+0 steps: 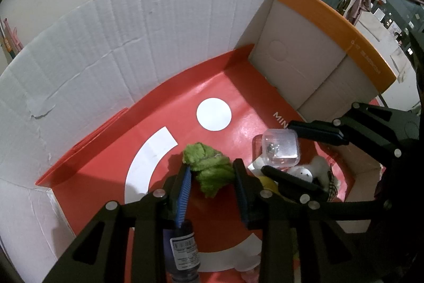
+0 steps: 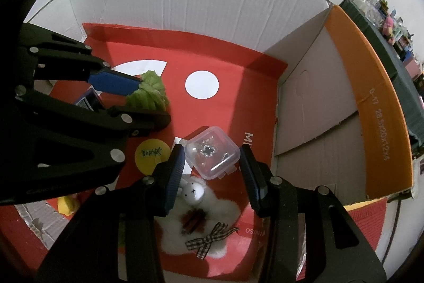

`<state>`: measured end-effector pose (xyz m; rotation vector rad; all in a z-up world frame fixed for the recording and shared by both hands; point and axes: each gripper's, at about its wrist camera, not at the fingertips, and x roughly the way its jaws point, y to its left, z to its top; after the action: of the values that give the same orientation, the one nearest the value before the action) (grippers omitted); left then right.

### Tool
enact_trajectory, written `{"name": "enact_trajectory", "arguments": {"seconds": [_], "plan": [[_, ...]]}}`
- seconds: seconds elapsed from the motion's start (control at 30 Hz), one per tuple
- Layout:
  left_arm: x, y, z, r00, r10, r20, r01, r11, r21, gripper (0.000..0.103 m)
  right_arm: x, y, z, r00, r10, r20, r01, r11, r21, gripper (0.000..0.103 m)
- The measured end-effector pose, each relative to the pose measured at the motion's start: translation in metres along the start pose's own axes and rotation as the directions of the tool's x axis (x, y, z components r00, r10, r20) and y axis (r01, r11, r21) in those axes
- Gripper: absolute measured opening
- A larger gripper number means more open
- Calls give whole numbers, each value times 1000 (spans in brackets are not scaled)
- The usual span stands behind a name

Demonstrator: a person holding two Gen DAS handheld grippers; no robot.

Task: Organize objects
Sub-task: 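Lower the plush and case onto the box floor and open both tools, then lift both open tools out of the box and back over the mat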

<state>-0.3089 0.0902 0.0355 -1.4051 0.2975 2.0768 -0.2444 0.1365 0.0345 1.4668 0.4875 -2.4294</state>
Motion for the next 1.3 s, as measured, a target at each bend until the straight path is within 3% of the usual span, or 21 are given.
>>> {"name": "enact_trajectory", "arguments": {"seconds": [0.27,0.87,1.0,1.2,1.3], "plan": [[6,-12,10,1000,0,-1,0,1000,-4,36,-2,-6,5,1000,14,-1,-14,1000,11,41],[-5,-8,0,1000,6,24,-5,999,-34,44,-16,-9,1,999,20,34,-22,999,32,42],[-13,-10,-5,999,10,48,-7,998,-54,50,-28,-8,-4,998,6,67,-8,1000,29,55],[-39,-11,-20,994,11,110,-2,997,-80,50,-58,-9,-12,990,3,144,-9,999,40,55],[-58,-14,-32,987,20,162,-2,994,-107,61,-75,-11,-17,982,6,187,-14,999,40,61]]}}
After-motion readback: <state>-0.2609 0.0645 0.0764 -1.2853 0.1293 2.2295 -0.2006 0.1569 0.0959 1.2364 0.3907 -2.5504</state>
